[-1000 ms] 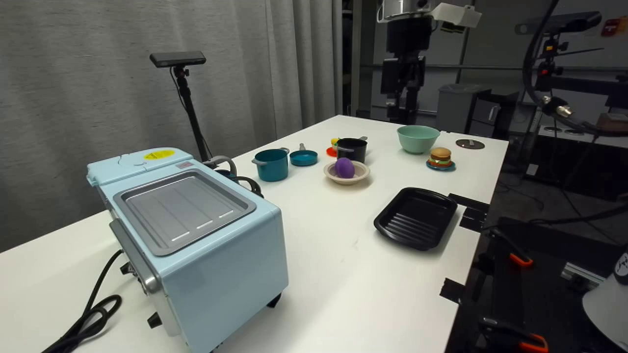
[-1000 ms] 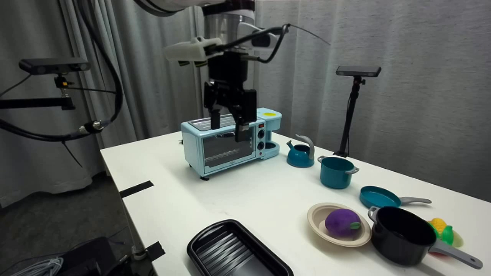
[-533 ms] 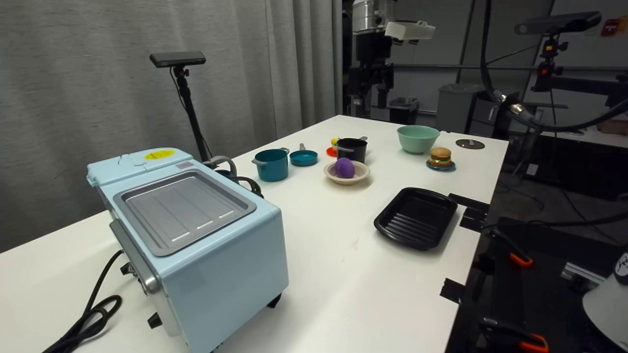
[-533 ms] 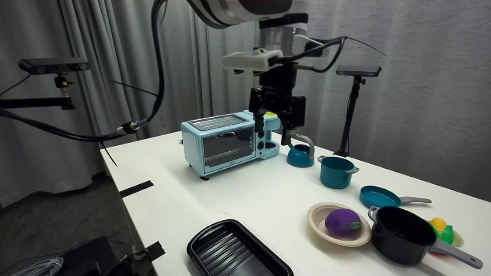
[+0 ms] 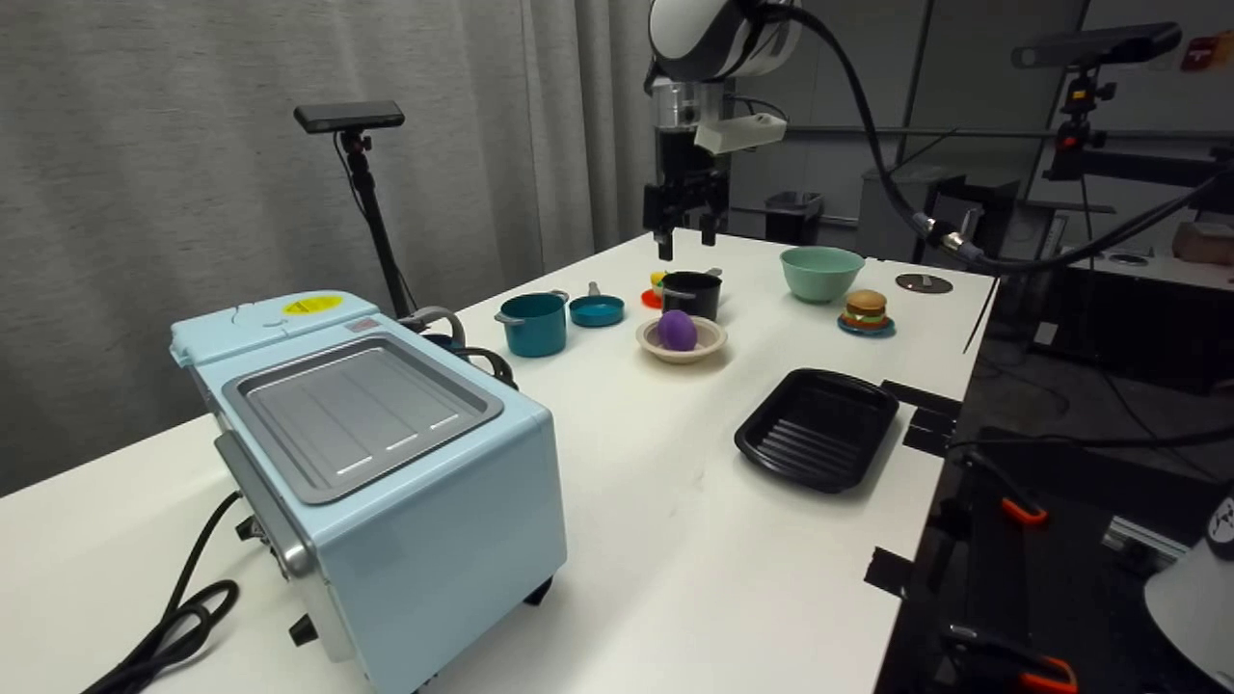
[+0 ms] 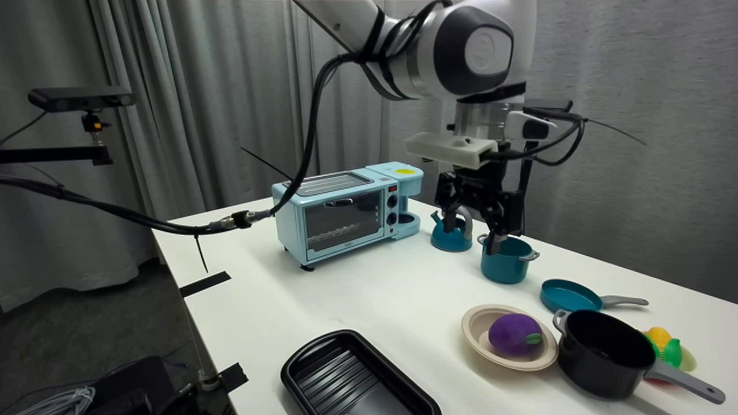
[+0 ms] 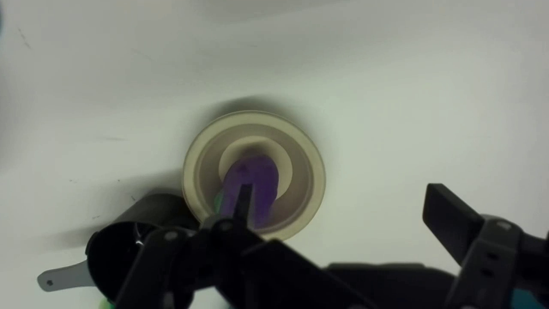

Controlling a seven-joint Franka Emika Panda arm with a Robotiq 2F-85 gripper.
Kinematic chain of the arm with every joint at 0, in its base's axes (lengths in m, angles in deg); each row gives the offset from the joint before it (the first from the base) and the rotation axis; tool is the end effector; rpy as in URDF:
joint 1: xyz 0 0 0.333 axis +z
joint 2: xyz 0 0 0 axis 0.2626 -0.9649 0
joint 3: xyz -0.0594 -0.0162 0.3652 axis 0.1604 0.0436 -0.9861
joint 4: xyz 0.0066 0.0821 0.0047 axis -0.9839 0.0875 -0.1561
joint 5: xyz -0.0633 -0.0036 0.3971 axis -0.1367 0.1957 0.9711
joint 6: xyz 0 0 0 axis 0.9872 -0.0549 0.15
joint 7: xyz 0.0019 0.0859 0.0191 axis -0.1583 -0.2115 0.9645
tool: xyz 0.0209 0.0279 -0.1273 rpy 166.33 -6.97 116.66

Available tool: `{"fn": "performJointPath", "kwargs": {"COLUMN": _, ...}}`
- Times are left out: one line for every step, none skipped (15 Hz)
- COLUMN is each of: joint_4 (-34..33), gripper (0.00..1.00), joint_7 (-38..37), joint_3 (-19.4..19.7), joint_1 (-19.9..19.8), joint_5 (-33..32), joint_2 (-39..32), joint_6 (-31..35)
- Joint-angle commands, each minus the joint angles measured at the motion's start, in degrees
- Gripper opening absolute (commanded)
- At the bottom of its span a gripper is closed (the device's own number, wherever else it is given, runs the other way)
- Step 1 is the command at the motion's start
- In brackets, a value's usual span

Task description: Pick up the purple plushy and put it on the table

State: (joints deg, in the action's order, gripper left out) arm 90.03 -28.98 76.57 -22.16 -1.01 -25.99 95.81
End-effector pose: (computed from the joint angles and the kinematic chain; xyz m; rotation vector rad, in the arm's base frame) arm 0.6343 -0.1463 0.4053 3.0987 -0.3992 -0.0260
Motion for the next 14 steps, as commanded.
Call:
{"fn": "performJointPath", "kwargs": {"joint_4": -5.61, "gripper": 1.0, "joint_7": 0.16, "joint_3": -0.1, "joint_1": -1.0, "joint_5": 0.95, "joint_2": -7.43, "joint_6": 2.23}}
{"fn": "performJointPath", "kwargs": {"joint_4": -6.62, "gripper": 1.0, "joint_7": 0.12, "joint_3": -0.11, "joint_1": -1.14, "joint_5": 0.86, "joint_2": -9.06, "joint_6": 2.76}}
{"fn": "performJointPath", "kwargs": {"joint_4": -7.5, "gripper": 1.0, "joint_7": 0.01, "joint_3": -0.11, "joint_1": -1.31, "joint_5": 0.83, "joint_2": -10.82, "joint_6": 3.59}}
{"fn": "performJointPath", "kwargs": {"joint_4": -8.55, "gripper": 1.0, "joint_7": -0.28, "joint_3": -0.02, "joint_1": -1.47, "joint_5": 0.72, "joint_2": -12.46, "joint_6": 3.94}}
{"fn": "performJointPath", "kwargs": {"joint_4": -9.43, "gripper": 1.0, "joint_7": -0.64, "joint_3": 0.01, "joint_1": -1.57, "joint_5": 0.66, "joint_2": -13.9, "joint_6": 4.23}}
{"fn": "performJointPath", "kwargs": {"joint_4": -10.52, "gripper": 1.0, "joint_7": -0.89, "joint_3": 0.09, "joint_1": -1.79, "joint_5": 0.62, "joint_2": -15.42, "joint_6": 4.35}}
{"fn": "performJointPath", "kwargs": {"joint_4": -11.77, "gripper": 1.0, "joint_7": -1.08, "joint_3": 0.21, "joint_1": -2.04, "joint_5": 0.49, "joint_2": -16.96, "joint_6": 4.33}}
{"fn": "performJointPath", "kwargs": {"joint_4": -12.9, "gripper": 1.0, "joint_7": -1.19, "joint_3": 0.33, "joint_1": -2.3, "joint_5": 0.38, "joint_2": -18.37, "joint_6": 4.2}}
{"fn": "performJointPath", "kwargs": {"joint_4": -14.02, "gripper": 1.0, "joint_7": -1.34, "joint_3": 0.45, "joint_1": -2.55, "joint_5": 0.28, "joint_2": -19.78, "joint_6": 4.12}}
{"fn": "performJointPath", "kwargs": {"joint_4": -15.13, "gripper": 1.0, "joint_7": -1.51, "joint_3": 0.6, "joint_1": -2.74, "joint_5": 0.18, "joint_2": -21.02, "joint_6": 4.0}}
{"fn": "performJointPath", "kwargs": {"joint_4": -16.24, "gripper": 1.0, "joint_7": -1.66, "joint_3": 0.68, "joint_1": -3.01, "joint_5": 0.27, "joint_2": -22.31, "joint_6": 3.93}}
{"fn": "performJointPath", "kwargs": {"joint_4": -17.48, "gripper": 1.0, "joint_7": -1.83, "joint_3": 0.76, "joint_1": -3.23, "joint_5": 0.32, "joint_2": -23.48, "joint_6": 3.59}}
{"fn": "performJointPath", "kwargs": {"joint_4": -18.7, "gripper": 0.99, "joint_7": -2.11, "joint_3": 0.82, "joint_1": -3.49, "joint_5": 0.44, "joint_2": -24.68, "joint_6": 3.42}}
{"fn": "performJointPath", "kwargs": {"joint_4": -19.92, "gripper": 0.97, "joint_7": -2.35, "joint_3": 0.88, "joint_1": -3.73, "joint_5": 0.46, "joint_2": -25.86, "joint_6": 3.16}}
